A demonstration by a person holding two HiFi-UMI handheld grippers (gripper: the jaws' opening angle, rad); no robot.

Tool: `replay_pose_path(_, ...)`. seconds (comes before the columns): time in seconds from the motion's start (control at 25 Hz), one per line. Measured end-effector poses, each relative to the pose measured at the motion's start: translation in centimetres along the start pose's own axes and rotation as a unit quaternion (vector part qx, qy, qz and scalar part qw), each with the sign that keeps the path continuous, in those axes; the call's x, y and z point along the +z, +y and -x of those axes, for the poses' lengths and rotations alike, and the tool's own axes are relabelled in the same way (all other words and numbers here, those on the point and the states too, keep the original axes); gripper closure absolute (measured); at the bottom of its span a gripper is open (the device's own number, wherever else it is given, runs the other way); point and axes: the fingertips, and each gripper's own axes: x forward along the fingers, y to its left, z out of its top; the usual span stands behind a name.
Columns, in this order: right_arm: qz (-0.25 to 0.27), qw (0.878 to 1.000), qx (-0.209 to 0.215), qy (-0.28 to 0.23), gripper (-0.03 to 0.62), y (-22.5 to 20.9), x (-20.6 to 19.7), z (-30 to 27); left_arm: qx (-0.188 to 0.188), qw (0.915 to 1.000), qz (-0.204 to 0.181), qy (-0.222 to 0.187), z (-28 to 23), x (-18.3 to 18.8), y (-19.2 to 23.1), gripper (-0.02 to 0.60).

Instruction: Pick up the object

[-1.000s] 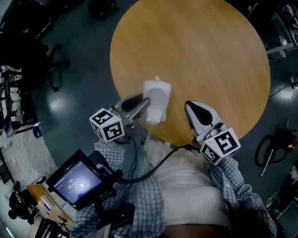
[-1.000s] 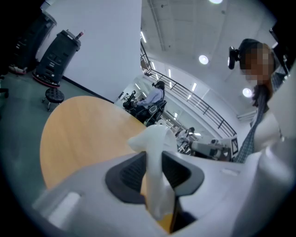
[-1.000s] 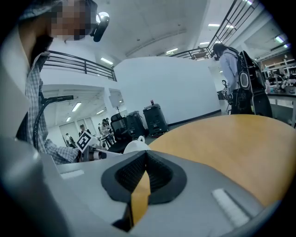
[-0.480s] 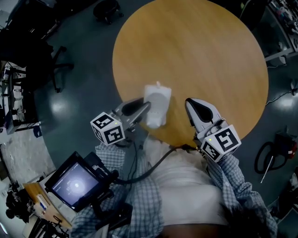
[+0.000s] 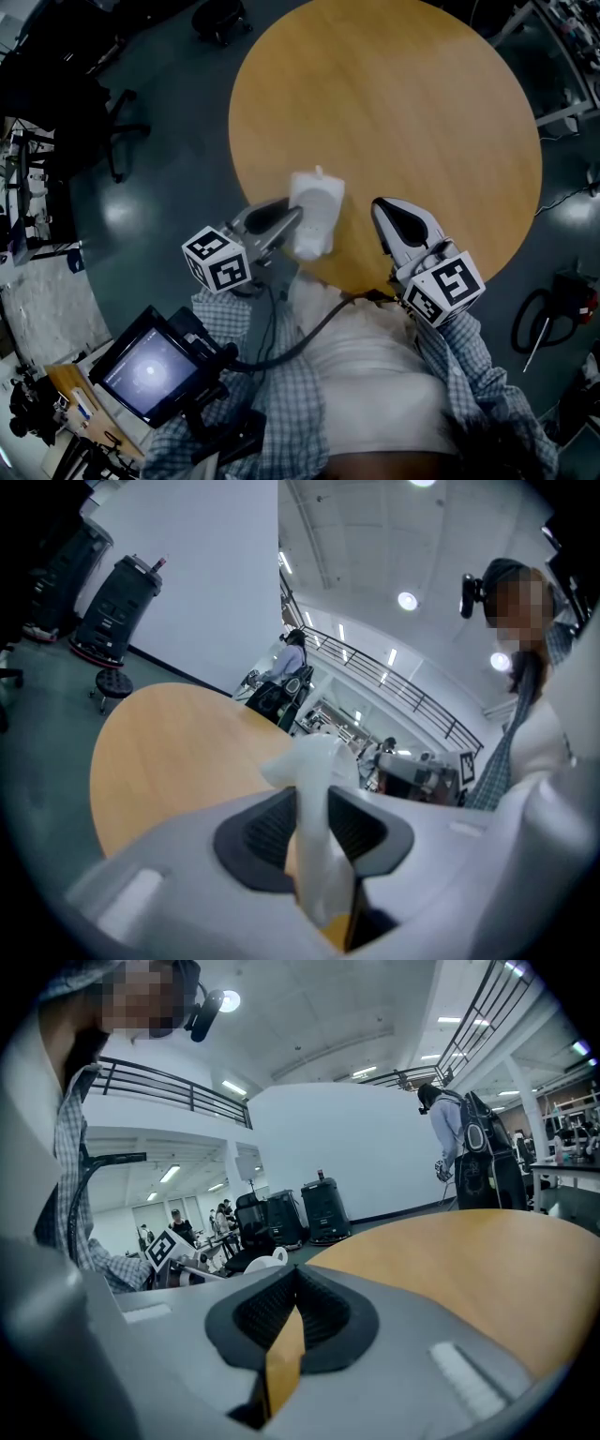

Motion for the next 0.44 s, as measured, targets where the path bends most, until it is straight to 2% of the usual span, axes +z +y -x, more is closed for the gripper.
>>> replay_pose_path(0.44,-0.001,1.000,-0.003,0.002,0.589,0.18,-0.12,0.06,-0.004,1.0000,0.003,0.003,0.06,-0.54,0.19,0.473)
